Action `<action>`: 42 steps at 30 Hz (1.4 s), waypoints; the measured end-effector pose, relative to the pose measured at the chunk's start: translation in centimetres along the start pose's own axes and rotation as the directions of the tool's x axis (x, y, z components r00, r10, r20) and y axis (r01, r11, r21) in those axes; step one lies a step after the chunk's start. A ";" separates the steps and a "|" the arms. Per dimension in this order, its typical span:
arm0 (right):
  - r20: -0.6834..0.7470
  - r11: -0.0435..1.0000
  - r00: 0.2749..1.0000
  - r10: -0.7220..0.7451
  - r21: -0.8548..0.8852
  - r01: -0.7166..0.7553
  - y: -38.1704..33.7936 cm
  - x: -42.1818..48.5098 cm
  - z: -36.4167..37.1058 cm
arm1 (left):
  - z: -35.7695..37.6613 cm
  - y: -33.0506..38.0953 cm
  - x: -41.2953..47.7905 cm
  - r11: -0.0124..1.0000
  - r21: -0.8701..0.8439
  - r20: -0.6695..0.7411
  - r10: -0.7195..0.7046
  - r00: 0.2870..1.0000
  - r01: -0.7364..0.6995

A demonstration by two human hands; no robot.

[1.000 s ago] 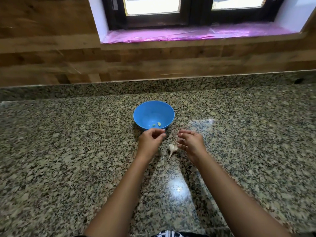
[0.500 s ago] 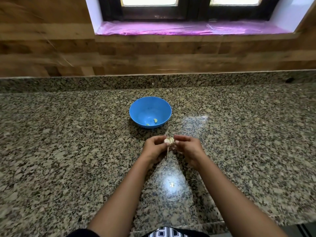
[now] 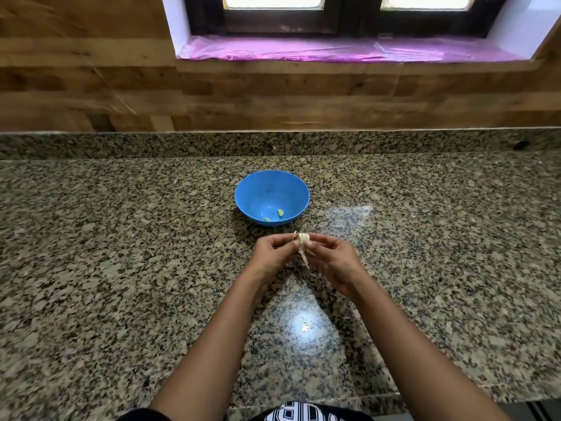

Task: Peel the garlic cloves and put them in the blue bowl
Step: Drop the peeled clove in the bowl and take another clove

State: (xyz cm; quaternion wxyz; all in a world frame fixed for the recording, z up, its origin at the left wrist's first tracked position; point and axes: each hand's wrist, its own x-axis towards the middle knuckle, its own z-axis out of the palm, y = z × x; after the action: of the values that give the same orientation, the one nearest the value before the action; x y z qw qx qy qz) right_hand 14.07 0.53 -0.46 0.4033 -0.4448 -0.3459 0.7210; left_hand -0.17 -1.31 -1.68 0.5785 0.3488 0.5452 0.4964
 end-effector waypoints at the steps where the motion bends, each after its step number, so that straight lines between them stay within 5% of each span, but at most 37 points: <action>1: 0.006 1.000 1.000 -0.014 -0.027 0.014 -0.1 -0.1 0.1 | -0.1 0.1 0.0 1.000 0.003 -0.014 -0.001 1.000 0.001; 28: -0.040 0.901 0.980 -0.197 -0.401 0.165 0.3 0.1 1.9 | 0.2 0.4 -0.7 0.842 0.510 -0.110 0.265 0.958 -0.174; 42: -0.027 0.949 0.992 -0.123 -0.296 0.110 0.1 0.2 1.0 | -0.8 0.9 -0.7 0.951 0.294 0.020 0.095 0.995 -0.097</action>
State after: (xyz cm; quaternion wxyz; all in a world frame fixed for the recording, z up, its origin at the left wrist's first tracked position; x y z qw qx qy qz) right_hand 13.12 0.51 -0.22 0.3823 -0.4947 -0.4656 0.6263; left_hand -1.04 -1.85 -0.80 0.4969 0.4584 0.5938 0.4363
